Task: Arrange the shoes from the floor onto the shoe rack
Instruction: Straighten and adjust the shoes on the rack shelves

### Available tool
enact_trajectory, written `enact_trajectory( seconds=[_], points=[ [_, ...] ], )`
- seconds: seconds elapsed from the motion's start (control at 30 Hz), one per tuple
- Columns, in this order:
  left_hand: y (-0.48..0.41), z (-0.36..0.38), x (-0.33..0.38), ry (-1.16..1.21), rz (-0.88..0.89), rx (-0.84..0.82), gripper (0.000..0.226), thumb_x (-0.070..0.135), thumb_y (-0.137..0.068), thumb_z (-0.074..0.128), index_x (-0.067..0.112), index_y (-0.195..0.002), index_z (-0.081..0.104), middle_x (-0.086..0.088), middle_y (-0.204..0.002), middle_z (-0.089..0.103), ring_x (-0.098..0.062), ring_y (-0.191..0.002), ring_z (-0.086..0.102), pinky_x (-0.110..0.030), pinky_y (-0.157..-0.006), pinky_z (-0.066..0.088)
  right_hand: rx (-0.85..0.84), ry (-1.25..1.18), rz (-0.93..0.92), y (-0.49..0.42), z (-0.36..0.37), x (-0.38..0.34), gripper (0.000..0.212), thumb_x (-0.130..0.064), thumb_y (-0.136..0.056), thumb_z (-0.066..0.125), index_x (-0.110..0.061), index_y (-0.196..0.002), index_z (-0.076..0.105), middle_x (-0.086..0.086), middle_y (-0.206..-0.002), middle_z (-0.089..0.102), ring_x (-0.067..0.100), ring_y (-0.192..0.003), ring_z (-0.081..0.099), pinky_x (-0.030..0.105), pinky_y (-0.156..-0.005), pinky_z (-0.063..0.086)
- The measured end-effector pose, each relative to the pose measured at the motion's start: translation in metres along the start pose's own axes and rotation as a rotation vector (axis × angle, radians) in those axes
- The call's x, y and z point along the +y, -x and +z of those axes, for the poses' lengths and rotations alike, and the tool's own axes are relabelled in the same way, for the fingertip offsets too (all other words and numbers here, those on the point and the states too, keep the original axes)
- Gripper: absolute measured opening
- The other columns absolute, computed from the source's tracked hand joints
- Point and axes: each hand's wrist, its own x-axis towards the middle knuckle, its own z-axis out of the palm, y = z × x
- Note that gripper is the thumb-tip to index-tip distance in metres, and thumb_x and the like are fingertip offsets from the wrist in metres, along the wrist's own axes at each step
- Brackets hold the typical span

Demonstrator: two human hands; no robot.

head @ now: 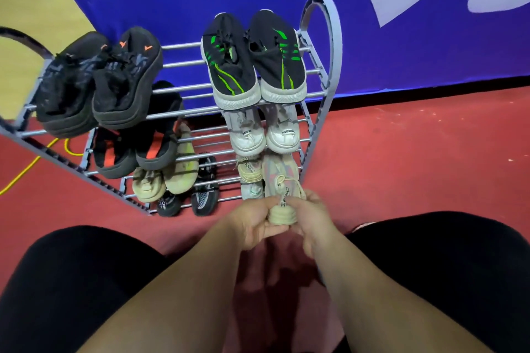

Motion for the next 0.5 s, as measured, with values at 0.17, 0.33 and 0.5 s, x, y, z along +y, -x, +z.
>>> enact_trajectory(
  seconds=[0.17, 0.33, 0.5],
  points=[
    [-0.023, 0.004, 0.021, -0.132, 0.048, 0.041, 0.042, 0.055, -0.098, 0.055, 0.019, -0.113, 0.071, -0.001, -0.101, 0.076, -0.019, -0.097, 0.069, -0.033, -0.083, 0.057, 0.038, -0.116, -0.100, -0.031, 0.007, -0.017, 0.038, 0.002, -0.090, 0.064, -0.017, -0.123, 0.061, 0.014, -0.111, 0.076, 0.026, -0.087, 0.072, 0.032, -0.068, 0.057],
    [-0.050, -0.020, 0.034, -0.047, 0.088, 0.220, 0.048, 0.056, -0.099, 0.053, 0.012, -0.116, 0.066, -0.006, -0.110, 0.071, -0.028, -0.107, 0.070, -0.039, -0.087, 0.058, 0.105, -0.209, -0.029, -0.061, 0.017, -0.022, 0.033, -0.001, -0.094, 0.063, -0.018, -0.123, 0.060, 0.011, -0.107, 0.075, 0.023, -0.079, 0.070, 0.026, -0.056, 0.056],
    [-0.073, -0.050, 0.037, 0.015, 0.074, 0.331, 0.042, 0.045, -0.102, 0.055, 0.008, -0.121, 0.061, -0.006, -0.110, 0.069, -0.024, -0.098, 0.071, -0.036, -0.081, 0.060, 0.124, -0.223, -0.023, -0.095, 0.032, -0.027, 0.032, -0.005, -0.093, 0.066, -0.018, -0.122, 0.062, 0.011, -0.111, 0.076, 0.022, -0.084, 0.072, 0.029, -0.065, 0.059]
  ],
)
